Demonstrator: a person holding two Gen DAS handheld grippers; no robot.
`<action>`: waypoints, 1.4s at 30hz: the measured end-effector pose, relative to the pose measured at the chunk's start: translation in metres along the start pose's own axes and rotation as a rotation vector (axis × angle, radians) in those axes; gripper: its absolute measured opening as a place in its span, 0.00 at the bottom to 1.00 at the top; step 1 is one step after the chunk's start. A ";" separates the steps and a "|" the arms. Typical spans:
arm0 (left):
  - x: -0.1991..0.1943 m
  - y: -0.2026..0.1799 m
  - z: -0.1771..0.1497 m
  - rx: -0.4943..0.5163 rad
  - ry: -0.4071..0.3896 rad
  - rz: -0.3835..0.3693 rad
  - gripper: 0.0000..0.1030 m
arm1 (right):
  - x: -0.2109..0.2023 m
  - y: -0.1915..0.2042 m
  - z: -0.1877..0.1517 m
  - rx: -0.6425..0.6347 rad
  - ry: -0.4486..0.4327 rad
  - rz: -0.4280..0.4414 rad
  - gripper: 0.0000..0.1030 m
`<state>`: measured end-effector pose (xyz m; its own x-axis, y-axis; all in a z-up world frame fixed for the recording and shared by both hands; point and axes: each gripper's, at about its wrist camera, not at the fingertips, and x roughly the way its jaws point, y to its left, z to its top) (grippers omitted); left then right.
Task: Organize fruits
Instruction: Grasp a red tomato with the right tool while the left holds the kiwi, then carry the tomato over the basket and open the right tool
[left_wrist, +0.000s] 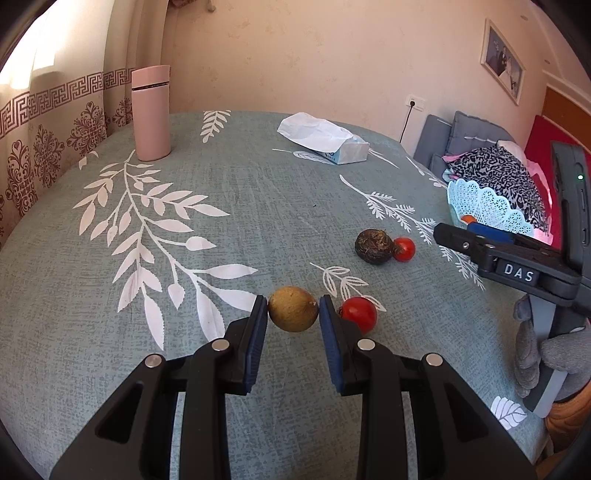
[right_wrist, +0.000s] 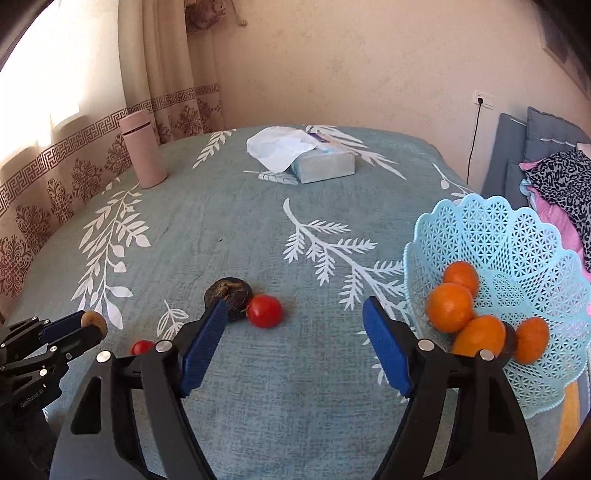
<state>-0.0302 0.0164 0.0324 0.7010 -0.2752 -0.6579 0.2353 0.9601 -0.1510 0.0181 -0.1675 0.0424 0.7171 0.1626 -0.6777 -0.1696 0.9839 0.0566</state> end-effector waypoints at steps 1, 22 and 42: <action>0.000 0.000 0.000 -0.001 0.001 -0.001 0.29 | 0.007 0.003 0.000 -0.006 0.027 0.005 0.63; 0.003 0.003 -0.001 -0.016 0.016 -0.006 0.29 | 0.051 0.002 0.005 0.050 0.168 0.139 0.28; 0.003 0.002 -0.001 -0.009 0.010 0.007 0.29 | -0.028 -0.051 -0.004 0.179 -0.001 0.044 0.28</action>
<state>-0.0287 0.0172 0.0295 0.6956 -0.2682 -0.6665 0.2244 0.9624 -0.1530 0.0039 -0.2228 0.0552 0.7126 0.2062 -0.6706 -0.0782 0.9732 0.2162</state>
